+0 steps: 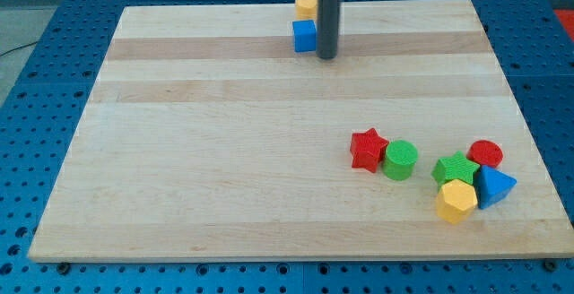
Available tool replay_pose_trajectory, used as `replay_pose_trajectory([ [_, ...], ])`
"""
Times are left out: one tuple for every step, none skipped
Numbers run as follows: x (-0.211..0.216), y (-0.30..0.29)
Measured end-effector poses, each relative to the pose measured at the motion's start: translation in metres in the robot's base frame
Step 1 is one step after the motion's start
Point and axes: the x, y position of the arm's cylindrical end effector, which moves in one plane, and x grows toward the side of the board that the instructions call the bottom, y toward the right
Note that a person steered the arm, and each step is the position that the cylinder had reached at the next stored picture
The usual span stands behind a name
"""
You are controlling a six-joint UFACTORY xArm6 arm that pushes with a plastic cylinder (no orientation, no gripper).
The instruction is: Push the blue cube into a yellow heart
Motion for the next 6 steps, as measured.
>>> replay_pose_trajectory([
  [-0.003, -0.013],
  [-0.01, -0.055],
  [-0.025, -0.073],
  [-0.026, -0.079],
  [-0.041, -0.079],
  [-0.059, -0.088],
])
